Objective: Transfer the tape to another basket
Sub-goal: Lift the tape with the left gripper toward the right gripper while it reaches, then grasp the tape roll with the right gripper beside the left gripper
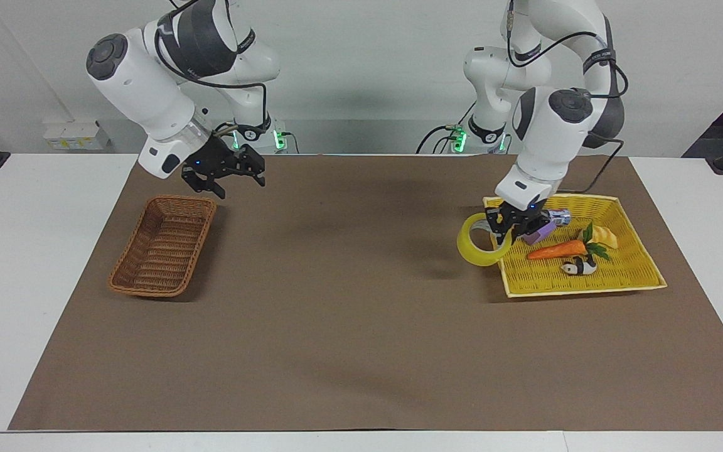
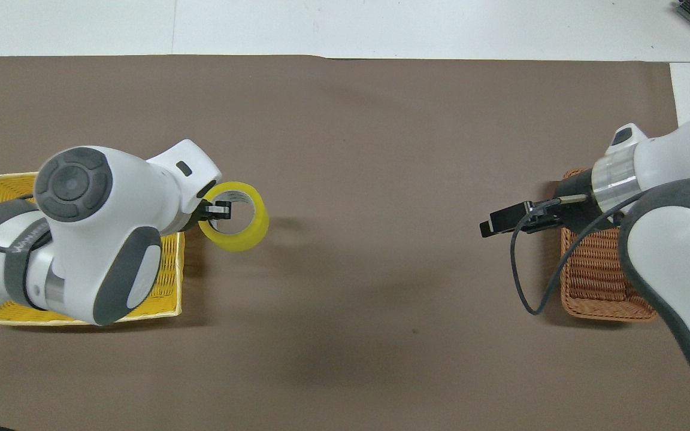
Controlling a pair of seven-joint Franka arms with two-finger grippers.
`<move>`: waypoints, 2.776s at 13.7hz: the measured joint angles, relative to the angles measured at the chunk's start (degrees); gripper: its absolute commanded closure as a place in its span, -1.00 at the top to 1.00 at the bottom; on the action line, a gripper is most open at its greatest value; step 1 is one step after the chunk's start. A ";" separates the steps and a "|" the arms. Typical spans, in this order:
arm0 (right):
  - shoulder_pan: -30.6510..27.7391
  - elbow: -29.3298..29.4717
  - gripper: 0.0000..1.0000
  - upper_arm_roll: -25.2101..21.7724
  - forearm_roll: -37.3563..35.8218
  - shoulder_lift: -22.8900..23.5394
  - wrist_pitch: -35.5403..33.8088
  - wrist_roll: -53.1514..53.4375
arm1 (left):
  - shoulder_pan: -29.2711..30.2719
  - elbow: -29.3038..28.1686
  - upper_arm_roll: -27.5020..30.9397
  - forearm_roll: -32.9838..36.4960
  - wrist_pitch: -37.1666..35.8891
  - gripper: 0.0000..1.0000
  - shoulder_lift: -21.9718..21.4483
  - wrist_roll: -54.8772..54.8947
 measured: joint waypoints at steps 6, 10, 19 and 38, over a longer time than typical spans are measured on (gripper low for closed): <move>7.08 -6.16 1.00 0.25 15.85 3.60 9.89 -0.46 | -8.49 -2.25 0.05 -7.82 9.12 -1.00 0.71 -7.76; 9.26 -7.54 1.00 0.29 26.27 7.45 15.62 -1.23 | -13.10 -2.52 0.05 -7.83 12.28 -1.00 0.78 -14.72; 10.72 -7.53 1.00 0.30 32.26 10.60 18.36 -2.48 | -15.27 -3.08 0.10 -7.84 16.63 -1.00 0.99 -20.23; 12.40 -8.52 -1.00 0.29 32.25 10.84 18.64 -4.21 | -15.22 -1.86 0.90 -8.21 17.43 1.00 1.33 -20.42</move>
